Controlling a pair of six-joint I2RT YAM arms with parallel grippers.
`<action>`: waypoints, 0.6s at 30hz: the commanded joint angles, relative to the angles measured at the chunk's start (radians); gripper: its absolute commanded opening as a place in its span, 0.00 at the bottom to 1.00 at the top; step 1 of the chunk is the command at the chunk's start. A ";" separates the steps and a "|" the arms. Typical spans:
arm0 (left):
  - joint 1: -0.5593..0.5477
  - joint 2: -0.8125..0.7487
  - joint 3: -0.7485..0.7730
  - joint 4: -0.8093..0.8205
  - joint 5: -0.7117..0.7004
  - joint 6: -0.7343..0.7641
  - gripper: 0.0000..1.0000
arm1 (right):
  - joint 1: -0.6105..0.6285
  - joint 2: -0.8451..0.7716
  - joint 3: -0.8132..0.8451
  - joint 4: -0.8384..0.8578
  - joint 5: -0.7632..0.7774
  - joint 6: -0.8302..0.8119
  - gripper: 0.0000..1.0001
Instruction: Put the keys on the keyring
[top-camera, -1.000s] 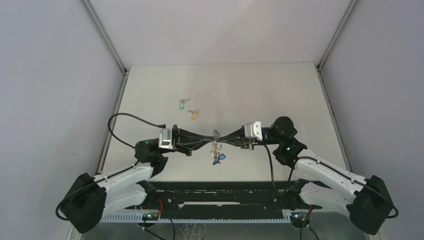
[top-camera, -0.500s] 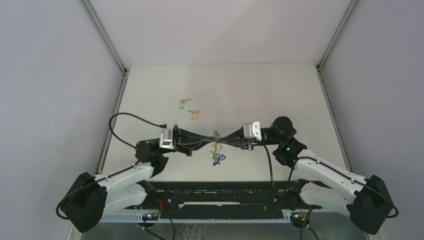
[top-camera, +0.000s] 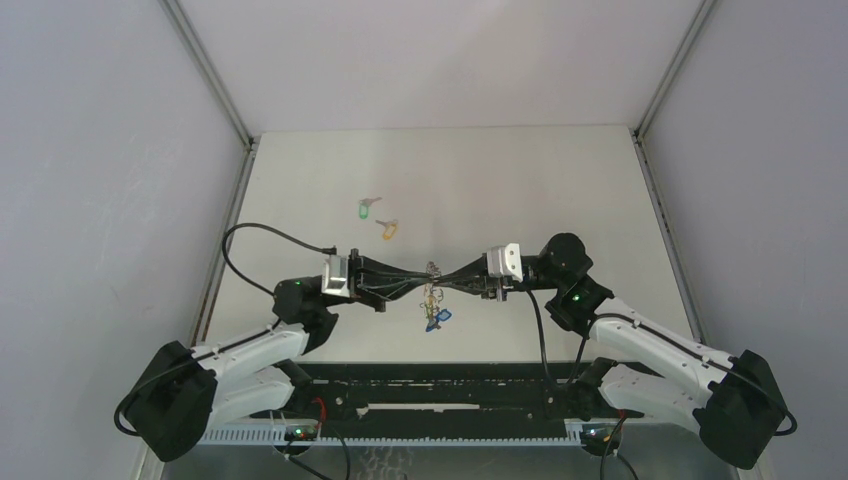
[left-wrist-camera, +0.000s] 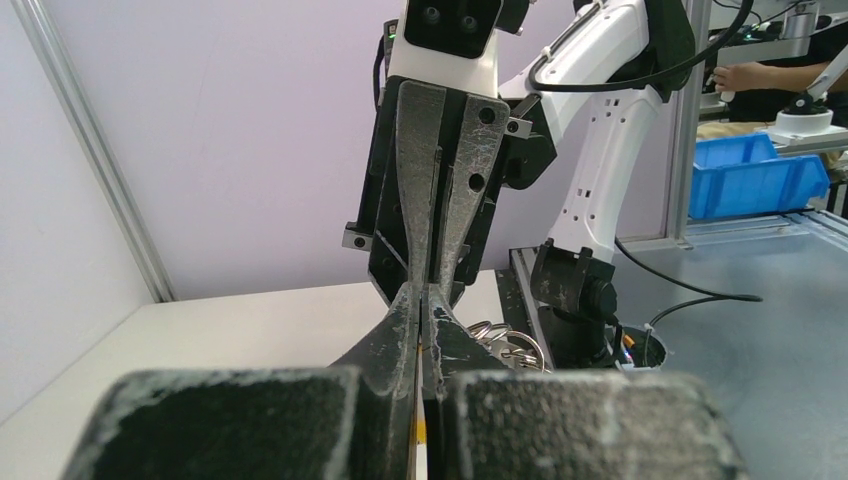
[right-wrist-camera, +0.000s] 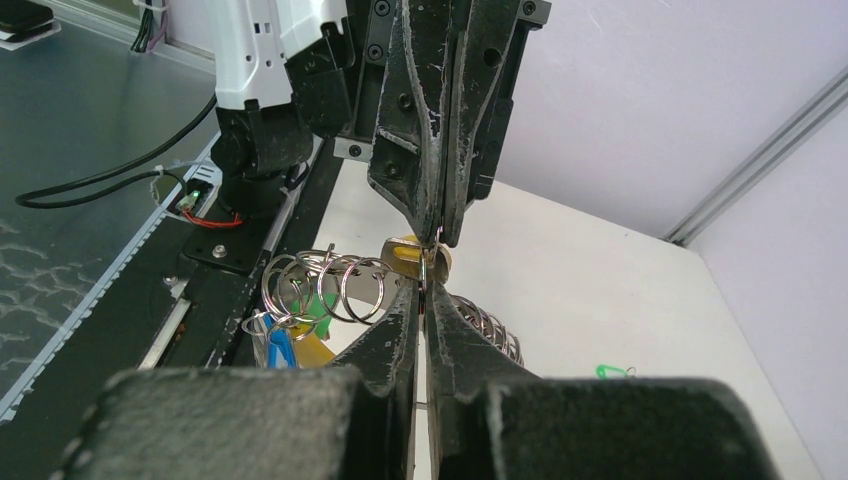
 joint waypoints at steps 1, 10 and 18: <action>-0.006 -0.028 0.056 0.039 -0.026 0.023 0.00 | 0.006 -0.002 0.040 0.035 0.007 -0.001 0.00; -0.006 -0.057 0.050 0.037 -0.025 0.020 0.00 | 0.006 -0.003 0.040 0.029 0.019 -0.005 0.00; -0.006 -0.029 0.051 0.038 -0.012 0.012 0.00 | 0.008 -0.011 0.040 0.028 0.019 -0.004 0.00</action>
